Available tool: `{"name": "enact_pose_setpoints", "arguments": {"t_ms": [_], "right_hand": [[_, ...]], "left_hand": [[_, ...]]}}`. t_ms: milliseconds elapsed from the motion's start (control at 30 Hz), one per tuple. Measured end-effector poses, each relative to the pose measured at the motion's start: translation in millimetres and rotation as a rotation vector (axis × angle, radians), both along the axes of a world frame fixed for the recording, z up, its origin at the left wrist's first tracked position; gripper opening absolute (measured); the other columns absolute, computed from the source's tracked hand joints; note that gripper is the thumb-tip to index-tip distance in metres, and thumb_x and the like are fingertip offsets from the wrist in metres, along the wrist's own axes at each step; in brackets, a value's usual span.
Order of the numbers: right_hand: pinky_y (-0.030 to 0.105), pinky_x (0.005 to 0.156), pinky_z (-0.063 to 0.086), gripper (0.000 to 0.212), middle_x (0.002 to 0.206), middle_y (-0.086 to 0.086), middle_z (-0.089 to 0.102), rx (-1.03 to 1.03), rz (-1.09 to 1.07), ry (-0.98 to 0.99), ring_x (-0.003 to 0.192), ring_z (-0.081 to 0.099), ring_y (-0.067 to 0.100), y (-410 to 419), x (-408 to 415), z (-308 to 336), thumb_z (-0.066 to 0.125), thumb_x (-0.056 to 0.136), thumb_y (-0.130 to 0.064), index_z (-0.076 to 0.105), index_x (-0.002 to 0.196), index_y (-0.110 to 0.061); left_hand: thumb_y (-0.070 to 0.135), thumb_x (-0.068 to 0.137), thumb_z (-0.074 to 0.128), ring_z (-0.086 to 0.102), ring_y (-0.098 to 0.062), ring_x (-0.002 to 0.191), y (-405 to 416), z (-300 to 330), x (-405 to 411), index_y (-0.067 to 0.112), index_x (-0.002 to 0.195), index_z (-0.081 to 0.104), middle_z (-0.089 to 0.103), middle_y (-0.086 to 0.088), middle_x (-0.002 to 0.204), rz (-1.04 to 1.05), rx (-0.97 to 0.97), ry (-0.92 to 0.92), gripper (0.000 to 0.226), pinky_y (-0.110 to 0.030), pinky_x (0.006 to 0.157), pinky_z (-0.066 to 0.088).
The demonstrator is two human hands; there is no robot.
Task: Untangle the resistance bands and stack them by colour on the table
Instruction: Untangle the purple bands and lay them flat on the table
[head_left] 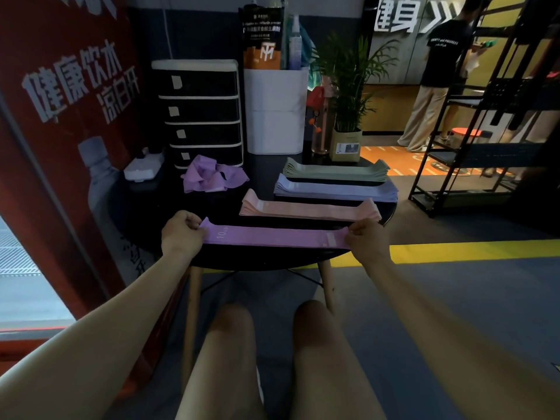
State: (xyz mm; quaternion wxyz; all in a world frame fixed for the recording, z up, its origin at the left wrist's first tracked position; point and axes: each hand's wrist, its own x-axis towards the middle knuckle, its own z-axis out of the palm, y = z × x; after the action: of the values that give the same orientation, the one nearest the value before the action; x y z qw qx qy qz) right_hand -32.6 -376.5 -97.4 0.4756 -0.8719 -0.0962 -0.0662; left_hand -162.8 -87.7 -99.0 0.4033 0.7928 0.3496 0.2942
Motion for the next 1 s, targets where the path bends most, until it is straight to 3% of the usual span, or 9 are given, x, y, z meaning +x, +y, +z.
{"name": "enact_pose_setpoints", "arguments": {"t_ms": [100, 233, 433, 733, 867, 1000], "right_hand": [[0.028, 0.068, 0.036, 0.017, 0.088, 0.008, 0.054, 0.054, -0.008, -0.005, 0.083, 0.049, 0.022, -1.4, -0.6, -5.6, 0.056, 0.082, 0.002, 0.06, 0.098, 0.003], [0.025, 0.058, 0.036, 0.02, 0.072, 0.0, 0.047, 0.086, 0.032, -0.063, 0.078, 0.048, 0.023, -2.6, -1.0, -12.8, 0.051, 0.081, 0.01, 0.056, 0.096, -0.002], [0.039, 0.078, 0.046, 0.025, 0.105, 0.024, 0.059, -0.039, -0.003, -0.201, 0.099, 0.054, 0.037, 0.0, 5.4, -22.3, 0.054, 0.08, 0.008, 0.064, 0.102, 0.003], [0.039, 0.083, 0.047, 0.029, 0.108, 0.022, 0.063, -0.057, -0.016, -0.18, 0.104, 0.056, 0.036, 2.2, 2.0, -24.6, 0.047, 0.086, 0.004, 0.065, 0.108, 0.001], [0.038, 0.09, 0.046, 0.028, 0.114, 0.022, 0.06, -0.067, 0.005, -0.145, 0.107, 0.055, 0.037, 1.8, 0.4, -18.2, 0.05, 0.087, 0.0, 0.063, 0.111, 0.0], [0.035, 0.088, 0.049, 0.03, 0.119, 0.018, 0.057, -0.104, -0.002, -0.177, 0.103, 0.057, 0.032, 4.9, 3.4, -3.4, 0.058, 0.084, -0.011, 0.063, 0.114, -0.006]], "left_hand": [[0.004, 0.08, 0.067, 0.055, -0.021, 0.084, 2.9, -4.0, 1.3, 0.014, 0.09, 0.059, 0.057, -0.004, 0.091, -0.015, 0.029, -0.02, 0.016, -0.029, 0.076, 0.042], [0.0, 0.082, 0.064, 0.052, -0.015, 0.088, 0.9, -6.9, 0.6, 0.02, 0.089, 0.057, 0.054, -0.003, 0.105, -0.032, 0.122, -0.047, 0.022, -0.028, 0.076, 0.039], [0.012, 0.092, 0.054, 0.052, -0.014, 0.096, -2.1, -11.4, -3.7, 0.018, 0.099, 0.064, 0.054, 0.0, 0.117, -0.072, 0.184, 0.016, 0.013, -0.028, 0.076, 0.038], [0.025, 0.097, 0.045, 0.048, -0.013, 0.089, -4.8, -12.5, -6.8, 0.017, 0.107, 0.062, 0.054, -0.002, 0.121, -0.075, 0.222, 0.04, 0.021, -0.029, 0.074, 0.039], [0.023, 0.097, 0.046, 0.049, -0.014, 0.091, -0.1, -11.3, -4.8, 0.018, 0.106, 0.062, 0.052, -0.003, 0.123, -0.101, 0.17, 0.058, 0.019, -0.029, 0.076, 0.041], [0.024, 0.094, 0.052, 0.055, -0.018, 0.092, 3.0, -3.2, 1.6, 0.012, 0.103, 0.064, 0.058, -0.01, 0.117, -0.135, 0.082, -0.003, 0.019, -0.028, 0.077, 0.042]]}}
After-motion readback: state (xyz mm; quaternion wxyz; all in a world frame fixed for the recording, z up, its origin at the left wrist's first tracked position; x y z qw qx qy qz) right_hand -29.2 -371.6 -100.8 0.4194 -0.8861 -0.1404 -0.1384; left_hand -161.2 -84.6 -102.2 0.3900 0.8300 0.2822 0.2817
